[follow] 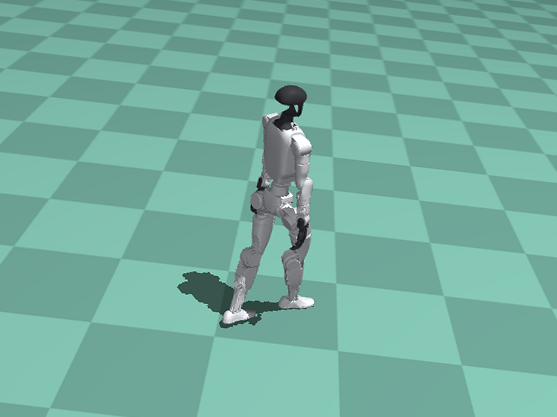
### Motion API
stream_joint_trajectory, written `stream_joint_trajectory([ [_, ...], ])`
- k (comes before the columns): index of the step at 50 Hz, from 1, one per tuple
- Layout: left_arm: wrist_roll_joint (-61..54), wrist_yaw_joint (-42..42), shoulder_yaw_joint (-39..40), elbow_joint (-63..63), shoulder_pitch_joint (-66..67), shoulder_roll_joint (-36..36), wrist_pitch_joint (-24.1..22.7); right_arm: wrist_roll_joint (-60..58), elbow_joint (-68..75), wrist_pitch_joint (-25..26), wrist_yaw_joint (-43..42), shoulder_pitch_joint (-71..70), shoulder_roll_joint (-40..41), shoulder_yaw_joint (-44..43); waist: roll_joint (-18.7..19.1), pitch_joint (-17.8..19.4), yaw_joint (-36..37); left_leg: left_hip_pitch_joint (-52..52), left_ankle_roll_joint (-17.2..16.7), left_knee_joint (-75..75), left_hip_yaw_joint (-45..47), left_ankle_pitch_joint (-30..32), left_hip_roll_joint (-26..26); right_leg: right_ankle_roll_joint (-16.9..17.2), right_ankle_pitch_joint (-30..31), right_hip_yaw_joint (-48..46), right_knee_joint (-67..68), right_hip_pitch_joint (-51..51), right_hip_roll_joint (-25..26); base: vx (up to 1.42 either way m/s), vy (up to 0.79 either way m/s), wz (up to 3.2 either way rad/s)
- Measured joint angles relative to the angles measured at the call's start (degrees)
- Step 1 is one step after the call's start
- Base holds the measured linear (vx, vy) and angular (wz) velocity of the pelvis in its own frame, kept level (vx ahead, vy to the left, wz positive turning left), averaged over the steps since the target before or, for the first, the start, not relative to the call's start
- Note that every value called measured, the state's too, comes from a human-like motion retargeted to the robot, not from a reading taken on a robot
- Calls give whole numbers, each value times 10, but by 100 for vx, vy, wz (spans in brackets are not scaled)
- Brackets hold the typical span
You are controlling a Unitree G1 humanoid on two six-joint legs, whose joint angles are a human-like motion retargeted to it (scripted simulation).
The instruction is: In place motions
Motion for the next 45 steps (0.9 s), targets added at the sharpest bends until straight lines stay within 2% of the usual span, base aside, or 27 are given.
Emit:
stream_joint_trajectory([
  [2,-5,-5,14,14,34,-7,6,2,10,4,3,1,0,-5,4,-24,4,-27,-30,53,33,74,14,8,-15,21,3,5,-4,77,13,13],
  [5,-6,-30,22,21,69,-7,1,11,6,7,2,-2,0,-12,-27,-33,22,-99,-62,190,91,190,12,19,-38,26,-4,33,-28,54,13,-9],
  [7,3,-46,27,20,79,-2,5,20,-9,5,6,-2,-2,-6,-45,-29,25,-158,-59,291,104,210,6,29,-51,39,-6,49,-48,59,20,12],
  [10,13,-39,40,7,83,1,18,27,-30,2,20,-10,-9,6,-68,-11,42,-225,-19,370,156,156,22,35,-66,28,-8,79,-69,46,26,-17],
  [12,4,-27,46,-8,83,-2,13,20,-42,4,22,-22,-14,10,-75,6,68,-265,-2,365,184,135,31,38,-74,32,-6,91,-72,24,25,-74],
  [15,-12,-26,53,-30,83,-6,-4,9,-60,3,14,-37,-20,23,-71,32,101,-300,3,274,191,114,34,41,-86,28,-5,113,-62,20,25,-78],
  [18,-14,-37,59,-42,78,-8,-7,-6,-77,2,4,-48,-28,35,-48,50,127,-311,-5,116,161,105,41,45,-105,34,-7,140,-31,29,32,-74],
  [20,-13,-37,60,-43,78,-9,-7,-20,-83,2,-3,-50,-30,38,-28,55,143,-312,-10,5,125,96,48,49,-121,41,-8,162,-6,44,37,-77],
  [22,-15,-35,57,-39,81,-9,-8,-28,-82,3,-8,-48,-32,43,-24,59,147,-307,4,-73,102,118,42,59,-140,37,-6,189,-4,41,30,-46],
  [23,-16,-35,56,-36,81,-9,-8,-27,-80,3,-8,-48,-32,48,-23,62,143,-302,-9,-96,93,141,44,64,-152,33,-4,204,-5,41,31,-25],
  [26,-3,-46,59,-29,83,-10,-1,-33,-75,10,-2,-40,-31,49,-14,57,123,-275,15,-91,104,167,42,75,-192,30,21,230,-4,35,26,6],
  [29,19,-56,69,-29,83,-9,7,-36,-71,13,3,-19,-27,40,-3,38,94,-259,36,-78,74,140,37,75,-224,17,78,233,-9,57,43,33],
  [30,22,-57,71,-32,85,-8,6,-29,-67,11,2,-11,-25,41,-2,38,93,-251,31,-72,76,128,45,69,-223,26,104,235,-7,50,36,-52],
  [33,19,-59,60,-51,77,2,5,-7,-48,16,10,-8,-22,33,-2,47,110,-213,36,-75,91,96,50,66,-137,4,221,209,-39,28,27,-62],
  [35,10,-50,55,-63,66,5,8,-11,-44,23,23,-7,-22,23,9,43,122,-206,37,-79,102,83,64,49,-97,-8,303,173,-53,21,28,-58],
  [37,-4,-38,55,-75,58,7,8,-22,-50,25,32,-3,-26,21,21,41,119,-202,39,-78,105,74,73,39,-109,-18,350,144,-53,18,22,-28],
  [40,-20,-38,47,-98,45,9,5,-35,-64,27,23,4,-34,20,42,47,90,-198,45,-74,83,67,78,52,-112,-44,343,123,-45,12,19,49],
  [45,-15,-48,30,-146,25,24,-1,-42,-70,27,-23,11,-43,12,23,59,75,-183,53,-76,81,51,46,74,-103,27,222,86,-34,14,16,25],
])
